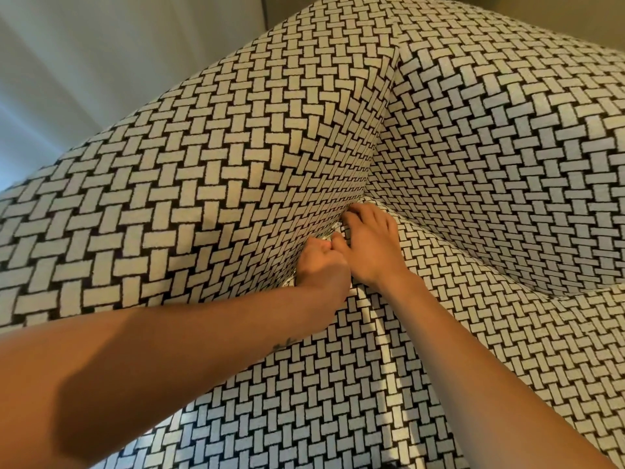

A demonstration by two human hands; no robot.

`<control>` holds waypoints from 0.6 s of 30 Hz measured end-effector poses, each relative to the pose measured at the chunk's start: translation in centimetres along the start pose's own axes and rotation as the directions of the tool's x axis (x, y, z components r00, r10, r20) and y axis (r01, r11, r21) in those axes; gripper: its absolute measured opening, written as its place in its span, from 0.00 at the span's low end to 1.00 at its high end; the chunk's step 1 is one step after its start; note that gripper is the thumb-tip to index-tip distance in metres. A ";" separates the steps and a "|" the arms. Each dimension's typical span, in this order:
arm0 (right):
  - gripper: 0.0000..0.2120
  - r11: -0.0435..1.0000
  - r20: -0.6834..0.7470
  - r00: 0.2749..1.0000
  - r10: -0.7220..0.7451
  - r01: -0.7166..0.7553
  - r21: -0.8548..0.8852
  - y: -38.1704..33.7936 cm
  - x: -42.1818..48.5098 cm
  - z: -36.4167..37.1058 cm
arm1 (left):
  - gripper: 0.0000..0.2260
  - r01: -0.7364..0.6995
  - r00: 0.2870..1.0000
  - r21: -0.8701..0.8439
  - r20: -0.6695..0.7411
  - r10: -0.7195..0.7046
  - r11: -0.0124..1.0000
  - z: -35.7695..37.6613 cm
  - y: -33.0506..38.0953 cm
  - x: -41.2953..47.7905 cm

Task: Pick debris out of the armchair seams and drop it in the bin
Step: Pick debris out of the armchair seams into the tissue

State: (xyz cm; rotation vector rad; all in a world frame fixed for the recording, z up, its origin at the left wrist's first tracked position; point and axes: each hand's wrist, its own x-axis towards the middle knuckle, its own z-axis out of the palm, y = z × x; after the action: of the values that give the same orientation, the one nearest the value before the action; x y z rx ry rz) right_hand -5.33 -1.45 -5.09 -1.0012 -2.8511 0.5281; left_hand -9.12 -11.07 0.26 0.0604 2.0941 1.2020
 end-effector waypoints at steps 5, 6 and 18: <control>0.28 0.977 0.070 0.997 0.015 0.001 -0.212 -0.1 1.6 0.0 | 0.07 -0.015 1.000 0.001 0.025 0.015 1.000 -0.1 -0.2 -0.1; 0.28 0.973 0.098 0.995 0.020 0.003 -0.233 -0.1 1.8 -0.1 | 0.10 -0.011 0.999 0.009 0.034 0.011 1.000 -0.1 -0.3 -0.1; 0.25 0.989 0.187 0.972 0.139 -0.127 -0.076 0.3 3.8 -0.6 | 0.09 0.020 0.999 -0.043 0.033 -0.019 0.999 -0.1 -0.5 0.2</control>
State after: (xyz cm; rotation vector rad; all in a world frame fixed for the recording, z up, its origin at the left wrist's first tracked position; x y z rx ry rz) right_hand -7.99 1.29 -4.83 -1.2234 -3.0006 0.5777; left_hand -9.17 -11.32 -0.18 0.0399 2.0350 1.2262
